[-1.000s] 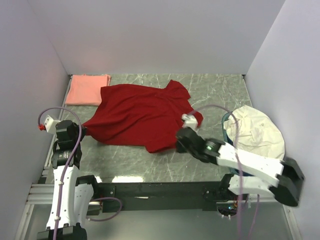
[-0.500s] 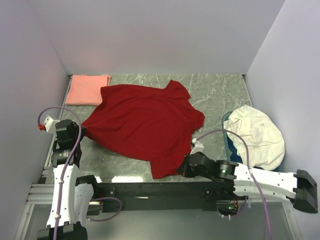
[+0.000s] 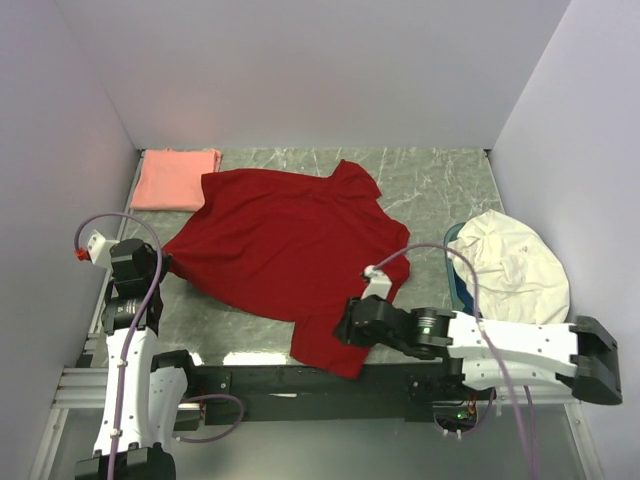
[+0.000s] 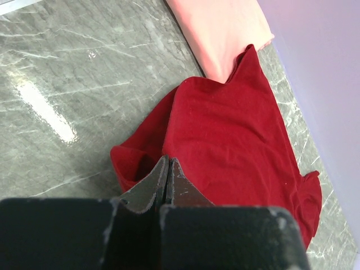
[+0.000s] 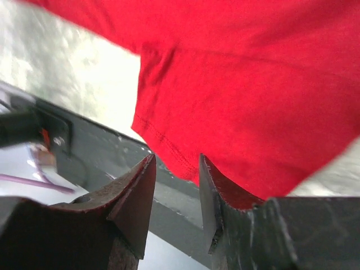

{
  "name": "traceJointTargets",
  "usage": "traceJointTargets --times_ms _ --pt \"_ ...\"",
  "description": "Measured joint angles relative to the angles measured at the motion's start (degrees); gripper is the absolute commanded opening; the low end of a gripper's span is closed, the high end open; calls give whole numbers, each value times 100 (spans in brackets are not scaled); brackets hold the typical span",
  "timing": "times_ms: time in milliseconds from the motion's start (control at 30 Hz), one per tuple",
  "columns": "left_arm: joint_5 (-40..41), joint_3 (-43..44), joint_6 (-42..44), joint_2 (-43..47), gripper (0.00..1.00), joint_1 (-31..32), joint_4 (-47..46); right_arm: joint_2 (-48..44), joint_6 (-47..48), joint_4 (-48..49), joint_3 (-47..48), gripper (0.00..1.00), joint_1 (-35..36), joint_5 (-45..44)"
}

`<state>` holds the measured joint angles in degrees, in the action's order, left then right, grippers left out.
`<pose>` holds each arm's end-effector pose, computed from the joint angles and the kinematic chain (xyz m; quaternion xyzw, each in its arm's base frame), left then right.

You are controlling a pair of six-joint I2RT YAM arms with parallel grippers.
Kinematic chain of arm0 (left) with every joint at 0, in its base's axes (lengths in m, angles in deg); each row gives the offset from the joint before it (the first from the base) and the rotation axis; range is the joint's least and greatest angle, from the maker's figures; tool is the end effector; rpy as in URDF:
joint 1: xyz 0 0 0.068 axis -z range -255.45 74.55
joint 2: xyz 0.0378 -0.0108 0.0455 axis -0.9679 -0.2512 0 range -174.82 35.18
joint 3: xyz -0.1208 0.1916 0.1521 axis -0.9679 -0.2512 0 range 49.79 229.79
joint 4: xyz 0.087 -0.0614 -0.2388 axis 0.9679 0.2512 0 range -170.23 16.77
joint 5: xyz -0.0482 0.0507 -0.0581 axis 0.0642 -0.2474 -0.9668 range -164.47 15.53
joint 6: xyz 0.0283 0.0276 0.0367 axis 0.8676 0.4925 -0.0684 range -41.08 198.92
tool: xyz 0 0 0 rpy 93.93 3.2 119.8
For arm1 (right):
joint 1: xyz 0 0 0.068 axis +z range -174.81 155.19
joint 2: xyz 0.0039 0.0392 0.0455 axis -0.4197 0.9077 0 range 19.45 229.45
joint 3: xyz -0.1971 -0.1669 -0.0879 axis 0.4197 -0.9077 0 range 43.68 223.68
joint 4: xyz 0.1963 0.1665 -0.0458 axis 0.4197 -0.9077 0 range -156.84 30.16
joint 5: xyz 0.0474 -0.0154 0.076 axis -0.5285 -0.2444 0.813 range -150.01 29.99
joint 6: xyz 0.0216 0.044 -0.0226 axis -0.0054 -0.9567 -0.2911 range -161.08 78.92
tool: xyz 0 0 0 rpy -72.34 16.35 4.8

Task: Fold and stack the t-shirts
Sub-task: Flatten the tshirt out

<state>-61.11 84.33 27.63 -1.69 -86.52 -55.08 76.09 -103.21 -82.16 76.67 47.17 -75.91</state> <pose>0.1480 0.0373 0.2718 -0.4912 0.6951 -0.0838 0.5182 0.0706 0.1858 0.2129 -0.0272 0.9192 0.2919 0.2628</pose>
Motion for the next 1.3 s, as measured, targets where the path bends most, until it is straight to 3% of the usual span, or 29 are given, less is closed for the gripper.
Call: traceJointTargets --times_ms 133,300,467,633,1100,1300 --pt "-9 0 -2 -7 1 -2 -2 -994 -234 -474 -295 44 -444 -208" --pt "-48 0 -2 -11 1 -4 -2 -1770 -269 -883 -1036 44 -1617 -48" --pt "-83 0 -2 -22 1 -15 -13 -1792 -20 -914 -1346 45 -2522 210" --pt "-111 52 0 -92 1 -22 -9 -1366 282 -337 -1506 45 -3237 612" --pt "-129 85 9 -90 1 -26 -4 -898 319 614 -1825 42 -3425 1032" --pt "-149 85 9 -92 1 -28 -4 -774 321 713 -1845 18 -3432 1040"
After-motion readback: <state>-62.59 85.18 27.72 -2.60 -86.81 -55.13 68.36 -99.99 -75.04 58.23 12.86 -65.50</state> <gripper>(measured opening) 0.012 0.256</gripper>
